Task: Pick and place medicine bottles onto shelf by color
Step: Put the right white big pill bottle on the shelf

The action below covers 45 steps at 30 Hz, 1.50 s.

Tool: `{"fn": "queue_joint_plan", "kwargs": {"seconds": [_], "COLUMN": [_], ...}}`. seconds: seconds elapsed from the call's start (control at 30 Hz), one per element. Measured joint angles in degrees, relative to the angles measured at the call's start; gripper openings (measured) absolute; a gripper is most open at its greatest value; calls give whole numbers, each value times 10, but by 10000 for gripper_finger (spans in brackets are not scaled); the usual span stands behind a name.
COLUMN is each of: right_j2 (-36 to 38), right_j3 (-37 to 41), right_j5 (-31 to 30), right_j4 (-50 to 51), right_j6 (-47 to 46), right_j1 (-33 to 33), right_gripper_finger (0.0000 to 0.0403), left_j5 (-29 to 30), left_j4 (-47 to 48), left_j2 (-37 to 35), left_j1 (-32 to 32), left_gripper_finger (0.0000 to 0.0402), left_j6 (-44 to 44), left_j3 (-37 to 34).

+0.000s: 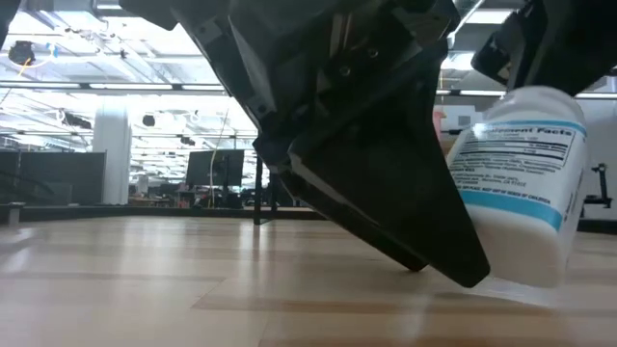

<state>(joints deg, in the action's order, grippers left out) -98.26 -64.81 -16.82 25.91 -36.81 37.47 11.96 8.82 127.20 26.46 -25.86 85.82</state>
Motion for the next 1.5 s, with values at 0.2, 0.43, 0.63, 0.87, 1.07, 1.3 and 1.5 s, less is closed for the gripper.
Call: {"fn": "queue_joint_plan", "kwargs": {"seconds": [0.2,0.43,0.63,0.87,1.07,1.3,1.5], "right_j2": [1,0,0,0,1,1,2], "right_j3": [-12,-14,-14,-14,-14,-13,-13], "right_j5": [3,22,22,21,21,20,20], "right_j4": [-4,-18,-17,3,27,39,31], "right_j6": [0,0,7,13,9,-17,-42], "right_j1": [0,0,0,0,1,36,66], "right_gripper_finger": [71,71,71,71,71,71,71], "left_j5": [-7,-33,-50,-70,-67,-56,-35], "left_j4": [0,-6,-5,10,80,152,200], "left_j2": [0,-1,-1,-8,-39,-77,-116], "left_j1": [-1,-6,-12,-13,-11,0,13], "left_gripper_finger": [247,247,247,247,247,247,247], "left_j6": [-9,-52,-57,-53,-41,-16,-6], "left_j3": [0,1,1,1,1,1,1]}}
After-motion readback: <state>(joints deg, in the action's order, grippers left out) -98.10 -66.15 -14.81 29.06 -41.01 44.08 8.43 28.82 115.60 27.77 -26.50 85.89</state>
